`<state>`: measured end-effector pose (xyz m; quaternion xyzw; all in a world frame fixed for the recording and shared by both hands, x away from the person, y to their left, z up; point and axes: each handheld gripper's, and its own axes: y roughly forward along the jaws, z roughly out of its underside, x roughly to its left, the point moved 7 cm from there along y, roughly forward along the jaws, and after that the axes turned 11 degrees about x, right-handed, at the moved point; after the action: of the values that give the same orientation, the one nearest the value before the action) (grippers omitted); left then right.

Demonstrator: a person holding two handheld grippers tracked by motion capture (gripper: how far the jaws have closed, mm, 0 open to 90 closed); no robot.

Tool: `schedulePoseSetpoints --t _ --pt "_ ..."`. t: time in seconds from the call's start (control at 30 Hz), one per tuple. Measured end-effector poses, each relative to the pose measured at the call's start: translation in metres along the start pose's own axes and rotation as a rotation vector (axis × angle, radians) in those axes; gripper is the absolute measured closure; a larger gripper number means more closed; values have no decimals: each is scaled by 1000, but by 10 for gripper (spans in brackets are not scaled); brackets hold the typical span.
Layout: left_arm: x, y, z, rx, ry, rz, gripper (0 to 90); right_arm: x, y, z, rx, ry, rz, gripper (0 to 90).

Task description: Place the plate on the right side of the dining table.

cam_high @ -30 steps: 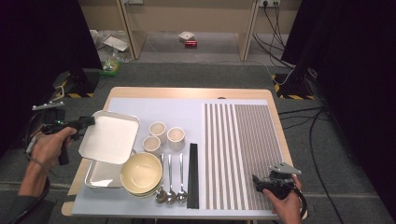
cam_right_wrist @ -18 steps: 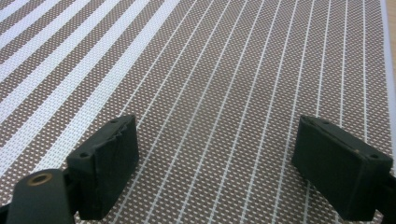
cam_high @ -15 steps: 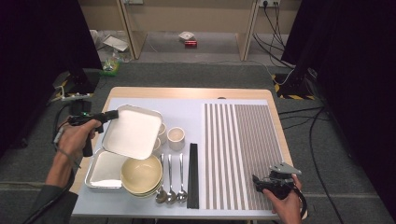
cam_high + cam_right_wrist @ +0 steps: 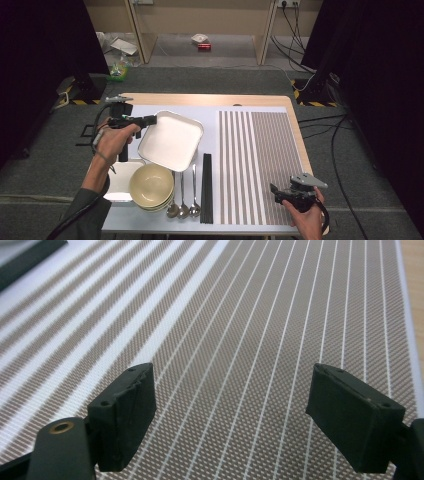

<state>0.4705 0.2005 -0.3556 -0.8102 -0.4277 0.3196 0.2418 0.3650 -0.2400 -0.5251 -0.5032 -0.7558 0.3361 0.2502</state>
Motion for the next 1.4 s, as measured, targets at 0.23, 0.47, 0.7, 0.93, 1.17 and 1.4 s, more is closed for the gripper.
schedulePoseSetpoints --t 0.23,0.47,0.7,0.93,1.17,1.4 --pt "-18 19 -2 19 14 15 884 19 -11 -17 -36 1 -68 207" --pt "-30 34 -1 38 19 41 884 38 -21 -39 -62 -20 -122 234" --pt "-36 42 1 52 29 42 884 58 -24 -61 -117 -34 -179 253" --pt "-44 50 3 55 34 55 884 82 -29 -82 -145 -69 -228 263" --pt "-51 56 6 72 54 59 884 104 -33 -96 -165 -77 -304 262" --pt "-62 63 9 77 78 61 884 120 -36 -106 -187 -68 -371 262"
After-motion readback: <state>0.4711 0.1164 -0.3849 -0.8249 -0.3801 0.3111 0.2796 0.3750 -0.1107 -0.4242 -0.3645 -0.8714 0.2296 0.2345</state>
